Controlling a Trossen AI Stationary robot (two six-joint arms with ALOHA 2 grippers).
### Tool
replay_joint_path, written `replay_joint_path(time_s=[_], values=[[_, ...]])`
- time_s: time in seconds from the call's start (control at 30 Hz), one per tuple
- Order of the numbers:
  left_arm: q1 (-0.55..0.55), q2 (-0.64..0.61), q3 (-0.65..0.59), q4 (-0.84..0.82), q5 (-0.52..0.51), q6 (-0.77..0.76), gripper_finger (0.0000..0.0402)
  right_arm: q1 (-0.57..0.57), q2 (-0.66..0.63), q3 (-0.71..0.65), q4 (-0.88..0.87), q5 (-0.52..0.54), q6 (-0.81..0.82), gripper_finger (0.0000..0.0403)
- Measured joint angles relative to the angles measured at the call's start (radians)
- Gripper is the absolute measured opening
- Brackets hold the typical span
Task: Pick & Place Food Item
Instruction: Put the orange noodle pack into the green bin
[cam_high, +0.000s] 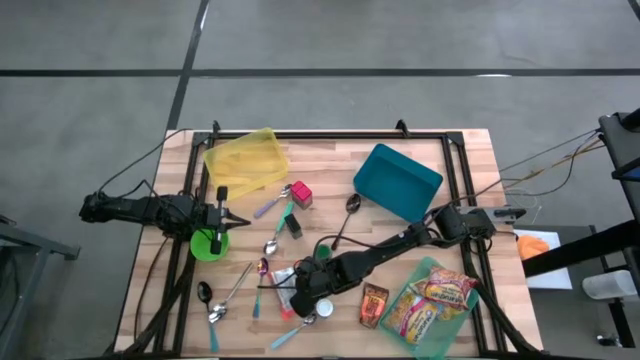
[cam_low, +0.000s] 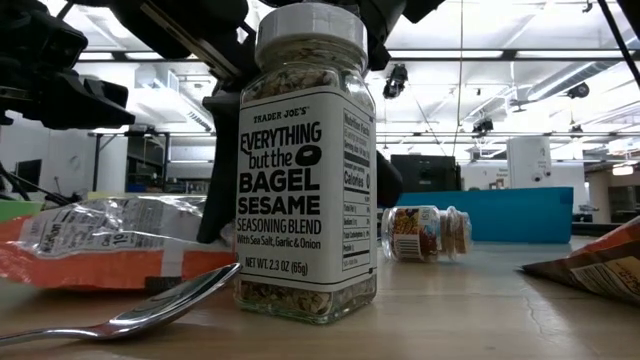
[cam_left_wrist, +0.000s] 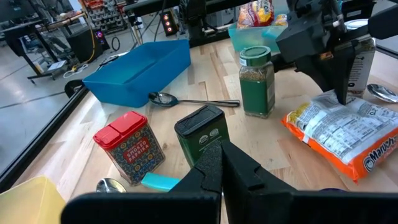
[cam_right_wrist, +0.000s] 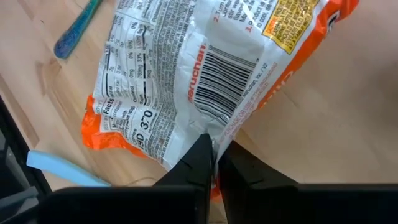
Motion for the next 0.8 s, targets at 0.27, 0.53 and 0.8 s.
replay_joint_path(time_s=[0.27,0.53,0.8], values=[[0.000,0.000,0.000,0.000,0.000,0.000,0.0000,0.000,-0.037,-0.001,0.019,0.075,-0.057,0.0015],[0.000,0.000,0.000,0.000,0.000,0.000,0.0000,0.003,-0.063,-0.001,0.055,0.116,-0.123,0.0015],[0.000,0.000,0.000,0.000,0.000,0.000,0.0000,0.013,-0.096,-0.001,0.059,0.165,-0.154,0.0015]])
